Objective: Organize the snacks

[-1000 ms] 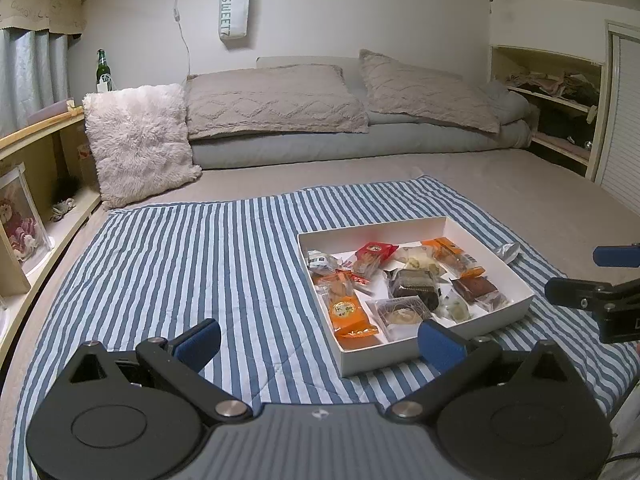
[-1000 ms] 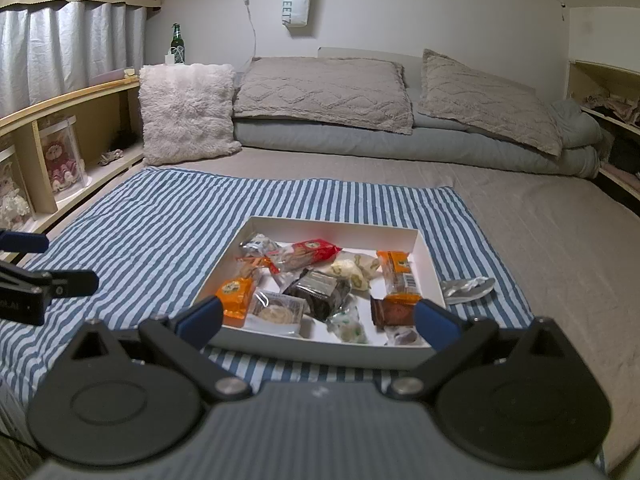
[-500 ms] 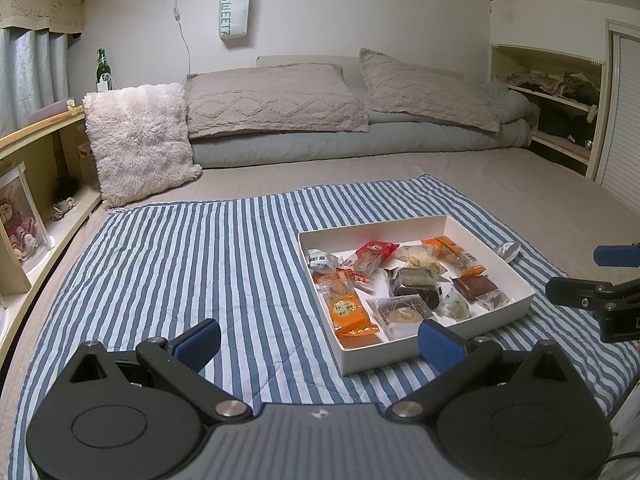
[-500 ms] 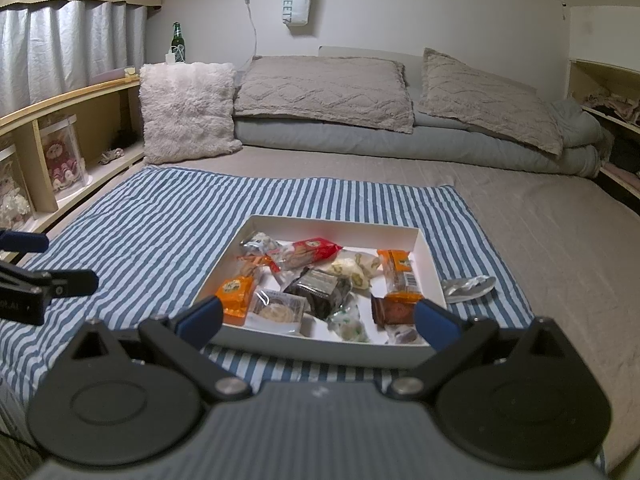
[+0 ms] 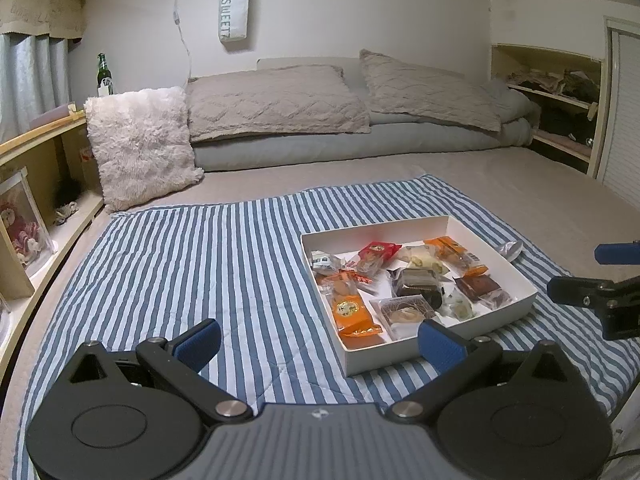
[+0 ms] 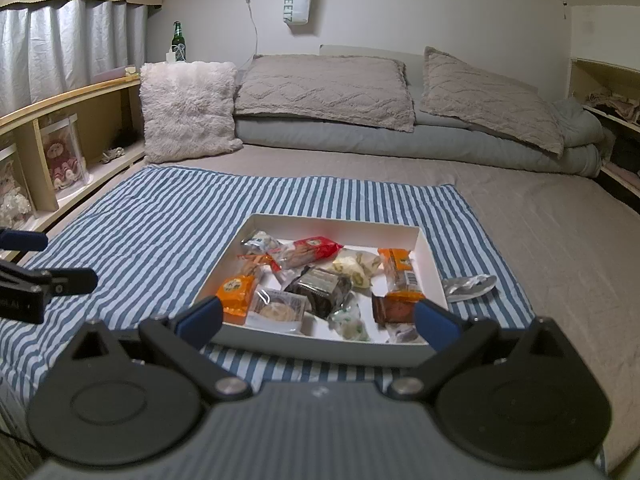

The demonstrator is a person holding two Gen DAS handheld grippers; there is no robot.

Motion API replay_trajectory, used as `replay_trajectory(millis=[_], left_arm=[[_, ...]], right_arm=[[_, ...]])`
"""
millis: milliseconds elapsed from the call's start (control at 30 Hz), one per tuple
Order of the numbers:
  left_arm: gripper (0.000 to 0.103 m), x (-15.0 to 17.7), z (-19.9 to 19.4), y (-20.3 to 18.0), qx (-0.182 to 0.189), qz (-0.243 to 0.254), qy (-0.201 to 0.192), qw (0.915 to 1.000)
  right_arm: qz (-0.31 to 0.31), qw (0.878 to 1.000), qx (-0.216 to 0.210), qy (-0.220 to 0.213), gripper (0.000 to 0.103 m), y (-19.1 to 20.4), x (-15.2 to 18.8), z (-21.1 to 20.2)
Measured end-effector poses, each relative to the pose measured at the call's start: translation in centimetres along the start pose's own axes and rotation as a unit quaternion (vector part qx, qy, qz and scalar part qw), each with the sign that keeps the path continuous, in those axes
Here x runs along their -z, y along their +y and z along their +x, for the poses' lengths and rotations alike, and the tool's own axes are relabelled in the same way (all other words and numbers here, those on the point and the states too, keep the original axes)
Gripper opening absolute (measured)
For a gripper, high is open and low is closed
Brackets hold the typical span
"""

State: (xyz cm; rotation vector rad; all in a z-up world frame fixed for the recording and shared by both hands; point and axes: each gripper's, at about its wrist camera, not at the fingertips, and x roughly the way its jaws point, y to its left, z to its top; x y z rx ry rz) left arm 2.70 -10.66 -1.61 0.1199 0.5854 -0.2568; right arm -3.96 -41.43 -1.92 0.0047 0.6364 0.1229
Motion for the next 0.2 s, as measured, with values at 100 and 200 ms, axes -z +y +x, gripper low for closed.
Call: replay_trajectory(millis=[100, 200], left_arm=[[0.103, -0.05, -0.02, -0.07, 0.0, -0.001, 0.001, 1.0], [0.103, -0.09, -0.03, -0.1, 0.0, -0.003, 0.002, 1.0]], right_arm=[[0.0, 1.0, -0.002, 0.0, 0.103, -0.12, 0.07, 0.06], [-0.001, 1.0, -0.003, 0.0, 0.103, -0.17, 0.08, 0.09]])
